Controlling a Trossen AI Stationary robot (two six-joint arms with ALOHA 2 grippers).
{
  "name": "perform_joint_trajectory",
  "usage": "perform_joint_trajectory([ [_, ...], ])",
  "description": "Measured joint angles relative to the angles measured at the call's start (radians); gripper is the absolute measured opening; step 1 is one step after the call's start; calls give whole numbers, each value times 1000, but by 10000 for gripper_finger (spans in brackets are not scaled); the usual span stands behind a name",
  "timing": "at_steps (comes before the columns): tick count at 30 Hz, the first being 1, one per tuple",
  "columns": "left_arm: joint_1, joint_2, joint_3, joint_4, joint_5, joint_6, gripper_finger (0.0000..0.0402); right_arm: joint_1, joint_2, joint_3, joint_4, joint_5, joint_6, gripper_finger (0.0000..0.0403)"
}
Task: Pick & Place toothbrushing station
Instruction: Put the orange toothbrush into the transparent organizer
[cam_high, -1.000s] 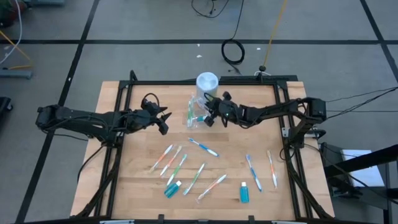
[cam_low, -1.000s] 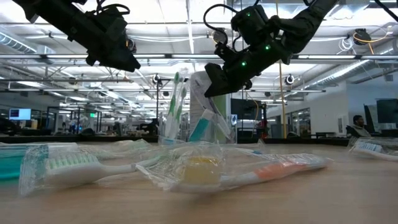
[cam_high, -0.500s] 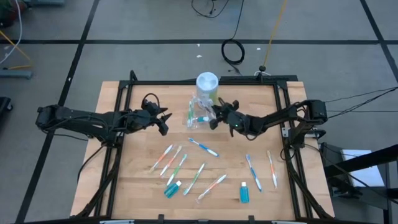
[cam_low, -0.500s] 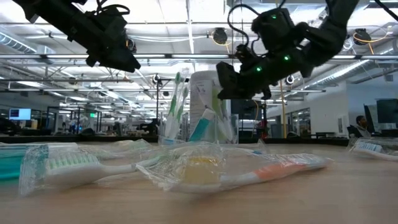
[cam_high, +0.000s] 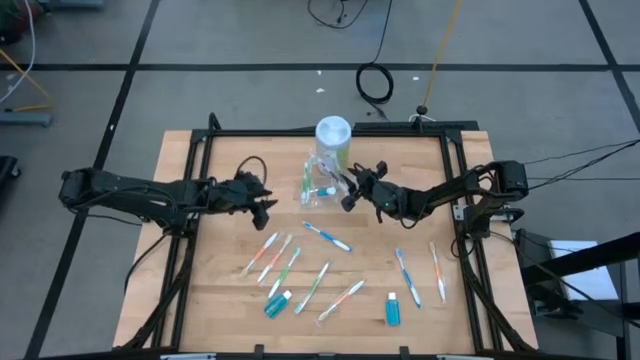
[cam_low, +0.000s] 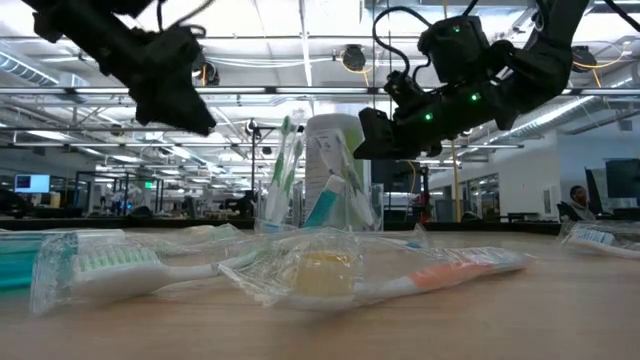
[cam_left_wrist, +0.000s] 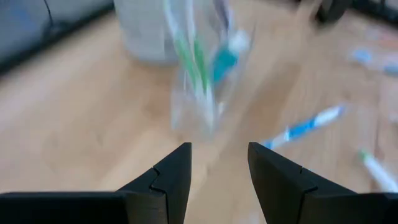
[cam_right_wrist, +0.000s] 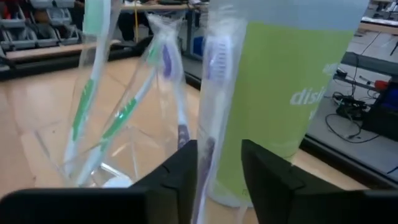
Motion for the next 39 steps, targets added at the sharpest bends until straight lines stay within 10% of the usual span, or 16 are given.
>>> perform_joint_trajectory([
  [12, -144, 145, 0, -94, 91, -206, 163, 76, -68, -2, -68, 3, -49, 190],
  [30, -550, 221, 0, -202, 13, -812, 163, 146, -139, -1, -179, 3, -45, 188],
  [39, -777, 280, 0, -232, -23, -883, 163, 149, -139, -1, -180, 3, -45, 184],
])
